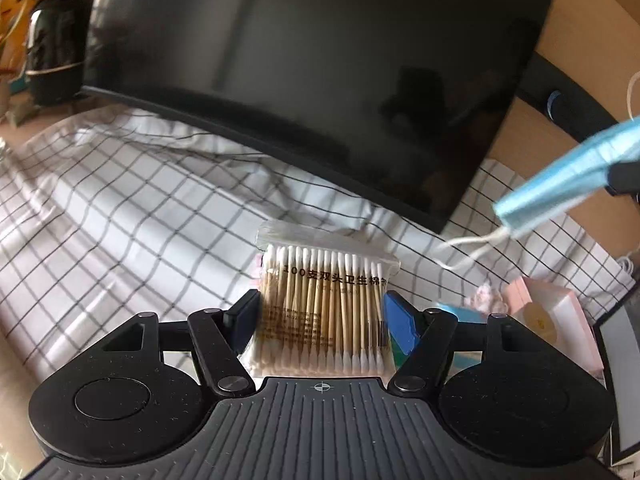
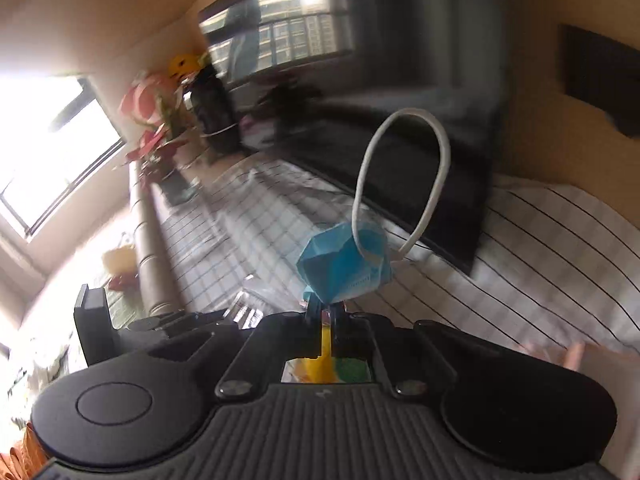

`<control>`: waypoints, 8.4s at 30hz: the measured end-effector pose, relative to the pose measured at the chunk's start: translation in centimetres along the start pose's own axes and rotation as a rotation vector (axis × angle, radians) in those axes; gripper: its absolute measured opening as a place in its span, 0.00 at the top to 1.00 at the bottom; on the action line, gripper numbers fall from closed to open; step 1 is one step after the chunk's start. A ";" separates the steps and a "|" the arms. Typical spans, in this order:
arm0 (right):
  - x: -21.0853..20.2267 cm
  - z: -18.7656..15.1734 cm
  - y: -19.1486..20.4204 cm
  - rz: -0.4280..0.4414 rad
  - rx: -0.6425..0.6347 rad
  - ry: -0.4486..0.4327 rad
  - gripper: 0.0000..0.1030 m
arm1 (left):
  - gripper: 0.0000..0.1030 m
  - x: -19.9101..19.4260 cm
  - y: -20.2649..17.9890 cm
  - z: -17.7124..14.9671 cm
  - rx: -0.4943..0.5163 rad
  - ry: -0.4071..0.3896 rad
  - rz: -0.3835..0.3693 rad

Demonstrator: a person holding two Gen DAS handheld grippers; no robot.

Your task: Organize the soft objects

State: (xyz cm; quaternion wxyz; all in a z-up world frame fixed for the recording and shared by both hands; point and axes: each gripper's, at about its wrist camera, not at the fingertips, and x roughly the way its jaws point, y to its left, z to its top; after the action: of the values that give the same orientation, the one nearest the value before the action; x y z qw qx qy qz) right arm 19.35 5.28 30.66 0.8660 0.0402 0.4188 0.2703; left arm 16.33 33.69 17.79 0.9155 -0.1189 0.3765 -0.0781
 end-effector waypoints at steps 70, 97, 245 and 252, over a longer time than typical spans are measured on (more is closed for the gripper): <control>0.8 -13.7 -7.6 -0.305 0.059 -0.299 0.27 | 0.32 2.7 -8.2 -1.2 0.006 -0.112 -0.007; 12.0 -1.3 -0.1 -0.241 -0.146 -0.017 0.24 | 0.42 15.6 4.7 1.2 0.143 0.164 0.052; 12.2 -27.6 -3.0 -0.473 -0.107 0.067 0.27 | 0.54 10.4 0.0 -9.3 0.105 0.209 0.184; 12.5 -22.9 -4.5 -0.257 0.033 0.012 0.24 | 0.58 10.5 -0.3 -9.1 0.103 0.215 0.203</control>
State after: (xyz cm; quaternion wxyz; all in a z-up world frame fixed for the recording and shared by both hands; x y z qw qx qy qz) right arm 10.51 4.18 5.75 0.8903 -0.0014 0.4299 0.1503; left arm 17.23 29.56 4.56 0.8779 -0.0242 0.4779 -0.0166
